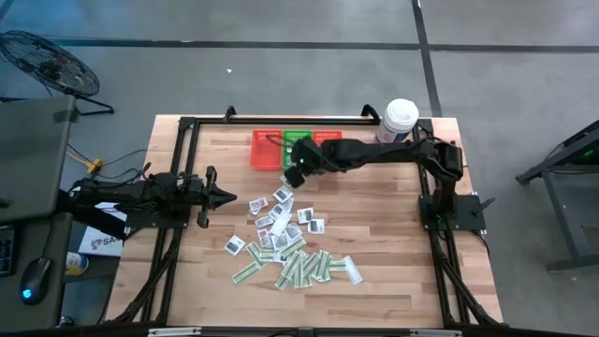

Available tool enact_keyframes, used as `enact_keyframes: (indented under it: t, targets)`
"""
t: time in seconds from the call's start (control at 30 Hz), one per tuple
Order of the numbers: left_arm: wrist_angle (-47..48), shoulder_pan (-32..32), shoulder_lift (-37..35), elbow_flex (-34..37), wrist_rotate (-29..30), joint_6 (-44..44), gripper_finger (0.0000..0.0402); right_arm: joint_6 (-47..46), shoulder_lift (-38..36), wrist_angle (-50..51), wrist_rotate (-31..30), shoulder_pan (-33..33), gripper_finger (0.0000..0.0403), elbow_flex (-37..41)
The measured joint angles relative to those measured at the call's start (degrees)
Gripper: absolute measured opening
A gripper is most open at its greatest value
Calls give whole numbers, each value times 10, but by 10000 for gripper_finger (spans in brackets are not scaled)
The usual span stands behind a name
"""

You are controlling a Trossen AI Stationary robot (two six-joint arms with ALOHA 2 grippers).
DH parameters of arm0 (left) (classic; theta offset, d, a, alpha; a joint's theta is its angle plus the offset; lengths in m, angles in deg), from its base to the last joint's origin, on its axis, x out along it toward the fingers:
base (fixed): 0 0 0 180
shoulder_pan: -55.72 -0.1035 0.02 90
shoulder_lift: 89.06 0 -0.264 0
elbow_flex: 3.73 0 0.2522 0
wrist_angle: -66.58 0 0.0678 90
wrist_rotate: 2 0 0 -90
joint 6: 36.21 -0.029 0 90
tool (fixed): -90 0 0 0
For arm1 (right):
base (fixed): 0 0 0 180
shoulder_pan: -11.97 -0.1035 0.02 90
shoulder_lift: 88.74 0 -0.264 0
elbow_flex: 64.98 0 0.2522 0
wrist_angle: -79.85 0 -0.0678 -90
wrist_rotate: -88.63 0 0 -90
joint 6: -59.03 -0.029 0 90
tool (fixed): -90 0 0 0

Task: Pick & Place First Aid Supplies
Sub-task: Put the towelette pack into the green bin

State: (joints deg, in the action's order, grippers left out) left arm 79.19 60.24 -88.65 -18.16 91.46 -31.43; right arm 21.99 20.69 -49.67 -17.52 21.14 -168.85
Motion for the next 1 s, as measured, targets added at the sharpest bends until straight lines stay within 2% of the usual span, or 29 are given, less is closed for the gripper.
enact_keyframes:
  t: [0.17,0.5,1.0]
  targets:
    - [0,0,0,0,0,0,1,-28,16,-16,-19,38,0,-1]
    - [0,0,0,0,0,0,1,-98,86,-34,76,78,0,-1]
    - [0,0,0,0,0,0,1,-125,92,-54,76,87,0,-1]
